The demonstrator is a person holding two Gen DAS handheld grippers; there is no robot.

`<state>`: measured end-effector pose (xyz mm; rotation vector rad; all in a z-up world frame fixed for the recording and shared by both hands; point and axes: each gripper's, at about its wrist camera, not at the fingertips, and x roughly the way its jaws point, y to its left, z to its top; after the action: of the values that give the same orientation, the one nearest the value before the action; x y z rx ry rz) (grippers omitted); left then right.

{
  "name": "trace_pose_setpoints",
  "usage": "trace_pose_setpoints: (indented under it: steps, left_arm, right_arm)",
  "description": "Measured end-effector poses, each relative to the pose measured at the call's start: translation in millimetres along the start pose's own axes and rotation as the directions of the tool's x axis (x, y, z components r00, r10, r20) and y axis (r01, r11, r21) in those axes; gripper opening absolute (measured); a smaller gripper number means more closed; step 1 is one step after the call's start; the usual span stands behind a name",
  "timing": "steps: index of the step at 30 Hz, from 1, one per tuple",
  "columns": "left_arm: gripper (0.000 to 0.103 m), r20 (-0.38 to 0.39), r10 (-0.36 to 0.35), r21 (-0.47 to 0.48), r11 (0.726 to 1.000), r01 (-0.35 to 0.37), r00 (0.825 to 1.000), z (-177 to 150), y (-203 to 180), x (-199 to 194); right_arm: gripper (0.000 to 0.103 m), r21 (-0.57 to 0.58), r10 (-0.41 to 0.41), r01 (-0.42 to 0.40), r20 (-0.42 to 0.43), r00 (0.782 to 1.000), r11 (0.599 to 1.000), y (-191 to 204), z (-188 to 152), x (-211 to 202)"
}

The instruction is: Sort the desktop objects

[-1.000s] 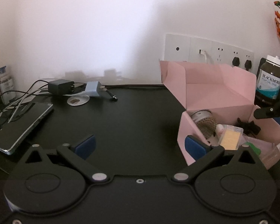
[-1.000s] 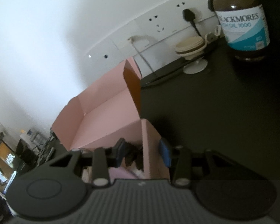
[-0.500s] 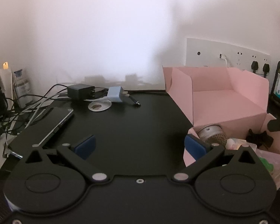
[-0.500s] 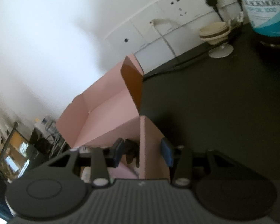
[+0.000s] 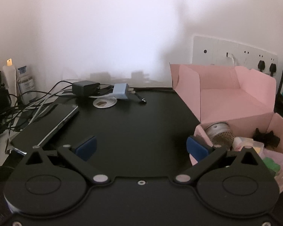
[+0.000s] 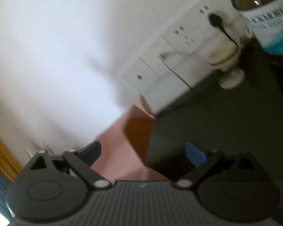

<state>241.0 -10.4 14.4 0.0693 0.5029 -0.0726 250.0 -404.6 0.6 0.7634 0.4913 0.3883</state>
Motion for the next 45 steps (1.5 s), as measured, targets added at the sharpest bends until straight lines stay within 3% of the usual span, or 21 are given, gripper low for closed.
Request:
trace_pose_setpoints:
  steps: [3,9,13,21,30,35,45]
  left_arm:
    - [0.103,0.013,0.013,0.017,1.000,-0.013,1.000,-0.9,-0.9,-0.7]
    - [0.103,0.030,0.025,0.030,0.999,-0.026,0.999,-2.4,-3.8,-2.6]
    - [0.103,0.019,0.011,0.011,1.000,-0.011,1.000,-3.1,-0.2,-0.6]
    - [0.103,0.021,0.010,0.004,1.000,-0.010,1.000,-4.0,-0.5,0.0]
    - [0.103,0.025,0.013,-0.008,1.000,-0.013,1.000,-4.7,-0.1,0.7]
    - [0.103,0.036,0.019,-0.009,1.000,-0.019,0.999,-5.4,-0.7,0.4]
    - [0.103,0.032,0.019,-0.016,1.000,-0.019,0.999,-5.9,-0.8,-0.1]
  right_arm:
    - [0.097,0.044,-0.080,0.079,0.026,0.996,0.996,-11.3,2.1,-5.2]
    - [0.102,0.090,-0.037,0.035,0.019,0.999,0.995,-16.0,5.0,0.0]
    - [0.102,0.134,0.044,-0.045,0.013,0.999,0.990,-16.4,2.4,4.4]
    - [0.102,0.113,0.147,-0.149,0.023,0.989,0.982,-12.1,0.2,15.4]
    - [0.102,0.082,0.234,-0.231,-0.037,0.971,0.970,-8.4,-0.7,38.7]
    - [0.102,0.089,0.289,-0.288,-0.007,0.957,0.954,-5.0,3.8,42.4]
    - [0.102,0.082,0.336,-0.333,-0.037,0.941,0.939,5.6,-1.1,45.6]
